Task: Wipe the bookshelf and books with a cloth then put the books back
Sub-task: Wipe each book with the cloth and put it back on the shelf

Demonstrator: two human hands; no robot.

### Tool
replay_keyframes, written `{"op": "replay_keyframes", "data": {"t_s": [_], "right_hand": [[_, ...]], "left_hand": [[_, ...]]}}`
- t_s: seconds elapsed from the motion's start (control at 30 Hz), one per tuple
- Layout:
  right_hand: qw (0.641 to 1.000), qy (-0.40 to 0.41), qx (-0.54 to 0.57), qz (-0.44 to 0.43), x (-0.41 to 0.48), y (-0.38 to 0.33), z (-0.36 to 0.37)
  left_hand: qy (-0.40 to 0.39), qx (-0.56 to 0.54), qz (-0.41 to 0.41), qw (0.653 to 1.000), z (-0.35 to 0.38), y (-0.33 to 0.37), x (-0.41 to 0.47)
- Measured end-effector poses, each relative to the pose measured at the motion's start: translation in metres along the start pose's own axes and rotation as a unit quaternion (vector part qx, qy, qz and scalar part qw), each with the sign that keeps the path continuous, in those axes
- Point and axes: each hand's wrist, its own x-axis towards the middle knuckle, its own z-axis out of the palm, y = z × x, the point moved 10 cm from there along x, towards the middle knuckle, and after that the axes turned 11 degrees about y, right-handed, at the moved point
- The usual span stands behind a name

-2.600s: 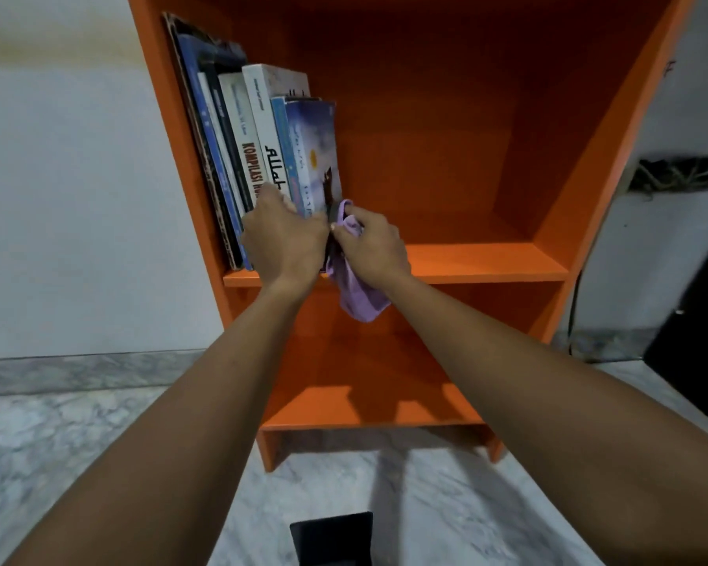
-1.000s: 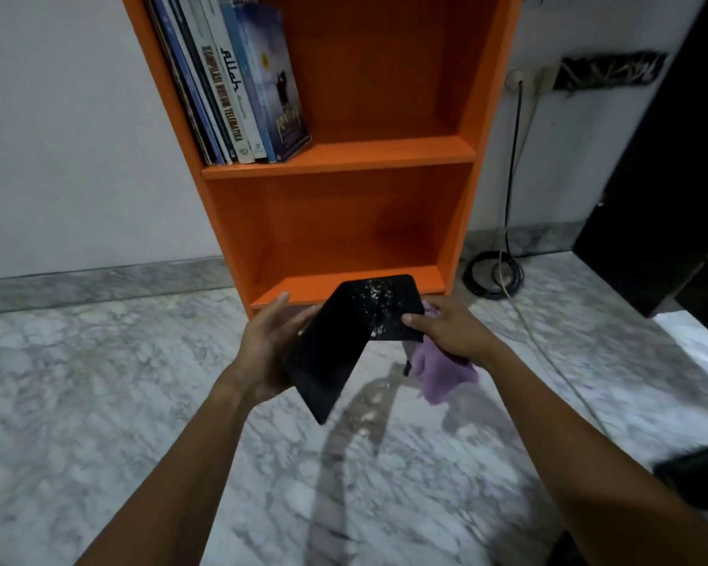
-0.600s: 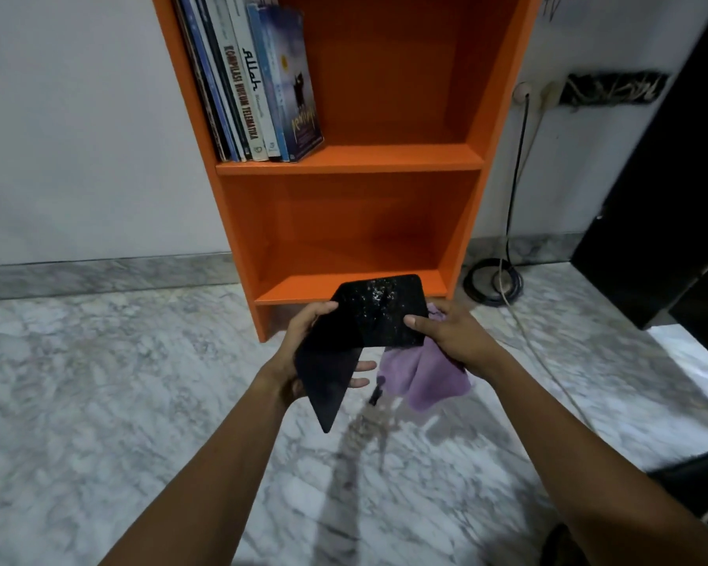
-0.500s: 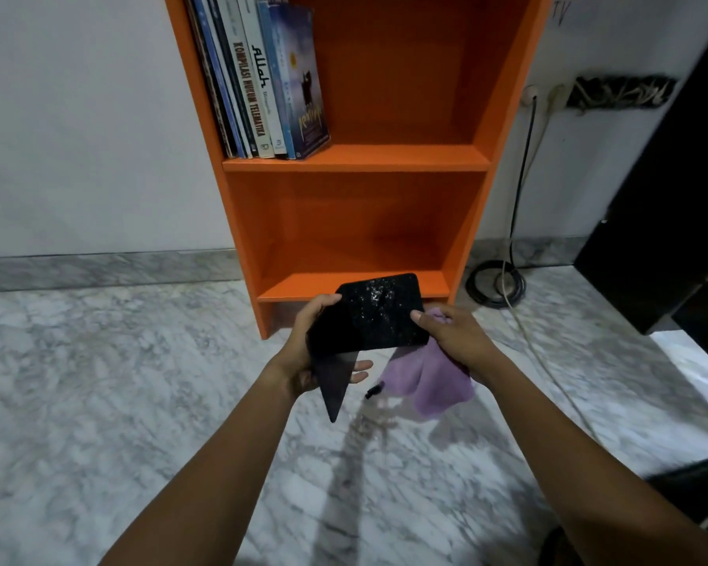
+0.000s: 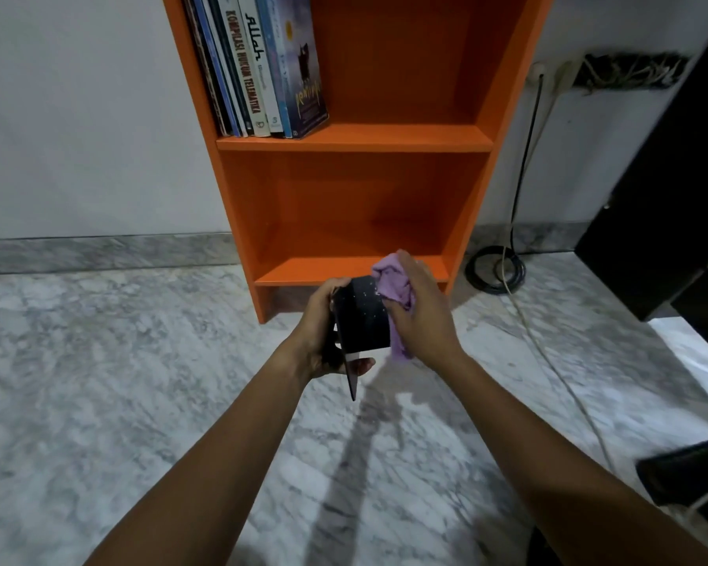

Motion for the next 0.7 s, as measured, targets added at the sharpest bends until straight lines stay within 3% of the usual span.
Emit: {"op": "replay_keyframes", "data": {"t_s": [0.17,0.33,0.53,0.7], "right_hand": [[0.977,-0.041,-0.18,-0.104,-0.014,0.005,0.025],[0.961,-0.1,-0.19,-0.177,-0.021,-0.01,0.042],[0.944,-0.095,-0.185,-0.256,-0.048,-0.003,0.045],[0.912,-0.128,-0.212,-0.327,-0.065,-0.006,0.053]], "left_hand": [[-0.001,0.025,0.005,1.0,0.007,0.003,-0.003],[-0.004,0.041,0.005,0.999,0.007,0.005,0.003],[0.021,0.047,0.006,0.999,-0.004,0.009,0.006],[0.062,-0.008,-0.001,0.998,-0.015,0.01,0.004]]}}
